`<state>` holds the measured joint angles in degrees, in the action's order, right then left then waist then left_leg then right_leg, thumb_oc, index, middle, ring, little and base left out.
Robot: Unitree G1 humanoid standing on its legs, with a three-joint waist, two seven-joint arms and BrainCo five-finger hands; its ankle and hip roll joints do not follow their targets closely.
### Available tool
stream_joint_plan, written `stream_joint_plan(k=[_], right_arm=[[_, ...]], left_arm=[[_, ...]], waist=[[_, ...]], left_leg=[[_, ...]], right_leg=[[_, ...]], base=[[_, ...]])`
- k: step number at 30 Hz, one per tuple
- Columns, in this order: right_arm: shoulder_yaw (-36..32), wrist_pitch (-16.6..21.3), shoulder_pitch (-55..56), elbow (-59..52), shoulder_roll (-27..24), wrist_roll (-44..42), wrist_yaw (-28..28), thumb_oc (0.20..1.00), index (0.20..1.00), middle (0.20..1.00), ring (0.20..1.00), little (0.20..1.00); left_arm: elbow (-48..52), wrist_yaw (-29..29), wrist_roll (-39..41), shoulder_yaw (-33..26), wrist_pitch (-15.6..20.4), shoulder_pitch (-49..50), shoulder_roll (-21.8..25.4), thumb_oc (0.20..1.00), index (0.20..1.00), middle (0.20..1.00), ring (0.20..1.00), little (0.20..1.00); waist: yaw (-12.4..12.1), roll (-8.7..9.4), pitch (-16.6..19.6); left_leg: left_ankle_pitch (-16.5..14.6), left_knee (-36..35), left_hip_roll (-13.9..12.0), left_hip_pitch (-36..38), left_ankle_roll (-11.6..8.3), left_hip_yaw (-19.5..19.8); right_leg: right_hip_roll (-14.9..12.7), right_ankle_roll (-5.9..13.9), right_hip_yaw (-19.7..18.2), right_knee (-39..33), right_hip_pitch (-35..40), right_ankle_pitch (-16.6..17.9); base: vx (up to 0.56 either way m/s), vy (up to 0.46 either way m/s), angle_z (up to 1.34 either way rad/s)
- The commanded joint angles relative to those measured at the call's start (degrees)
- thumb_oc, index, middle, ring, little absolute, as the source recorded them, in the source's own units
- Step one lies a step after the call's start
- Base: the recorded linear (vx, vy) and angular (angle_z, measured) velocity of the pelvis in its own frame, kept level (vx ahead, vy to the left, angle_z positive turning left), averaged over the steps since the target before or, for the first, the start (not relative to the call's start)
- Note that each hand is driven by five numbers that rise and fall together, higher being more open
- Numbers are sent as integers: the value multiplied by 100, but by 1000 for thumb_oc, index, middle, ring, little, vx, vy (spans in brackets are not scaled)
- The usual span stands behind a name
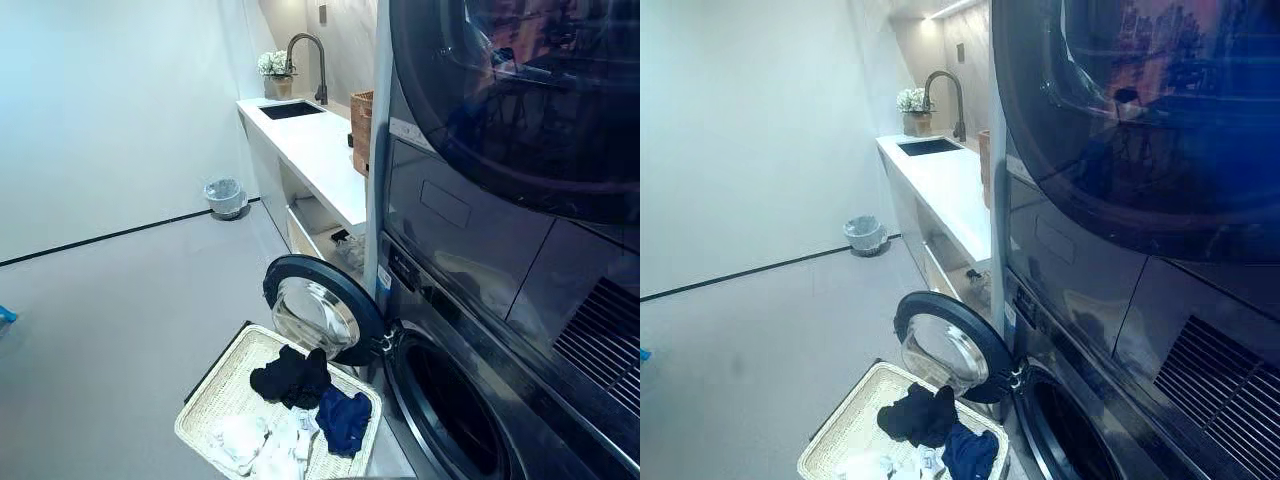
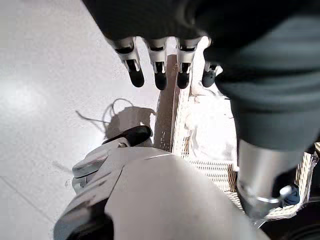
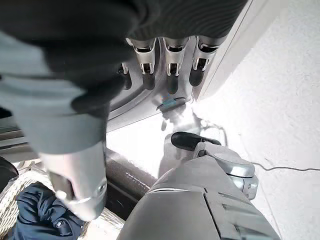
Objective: Put the clothes into the washing machine.
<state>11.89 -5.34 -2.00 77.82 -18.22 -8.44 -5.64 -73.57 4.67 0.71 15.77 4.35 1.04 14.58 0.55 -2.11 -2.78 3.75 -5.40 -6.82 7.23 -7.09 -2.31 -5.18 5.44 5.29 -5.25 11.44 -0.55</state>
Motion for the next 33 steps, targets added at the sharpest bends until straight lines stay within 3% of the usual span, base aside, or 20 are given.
stream_joint_plan(k=[1,25,29,32,33], right_arm=[[-36,42,-499,327,131,-19,10,1000,1000,1000,1000,1000],[-56,8,-443,261,113,11,-9,1000,1000,1000,1000,1000],[-53,-6,-485,172,70,-89,12,1000,1000,1000,1000,1000],[-10,38,-639,55,1,-237,20,1000,1000,1000,1000,1000],[43,88,-798,7,-34,-380,57,1000,1000,1000,1000,1000]], left_arm=[[-261,102,-74,57,172,-485,76,1000,1000,1000,1000,1000],[-184,128,118,15,211,-414,70,1000,1000,1000,1000,1000],[-66,41,502,8,459,-454,67,1000,1000,1000,1000,1000],[138,-114,1040,-17,807,-639,90,1000,1000,1000,1000,1000],[261,-286,1360,-19,1072,-804,107,1000,1000,1000,1000,1000]], waist=[[-157,217,-319],[-184,227,-511],[-203,204,-673],[-207,163,-932],[-219,132,-1129]], left_leg=[[-507,40,246,249,214,-204],[-456,40,223,126,217,-197],[-392,40,216,-44,215,-177],[-313,40,216,-285,219,-136],[-266,40,232,-472,232,-88]], right_leg=[[-241,262,29,87,-290,165],[-247,268,67,108,-408,202],[-259,273,80,111,-573,256],[-263,255,67,129,-832,318],[-252,230,62,128,-1025,361]], base=[[-42,-40,-30],[0,0,0],[0,0,0],[-148,4,0],[-203,3,3]])
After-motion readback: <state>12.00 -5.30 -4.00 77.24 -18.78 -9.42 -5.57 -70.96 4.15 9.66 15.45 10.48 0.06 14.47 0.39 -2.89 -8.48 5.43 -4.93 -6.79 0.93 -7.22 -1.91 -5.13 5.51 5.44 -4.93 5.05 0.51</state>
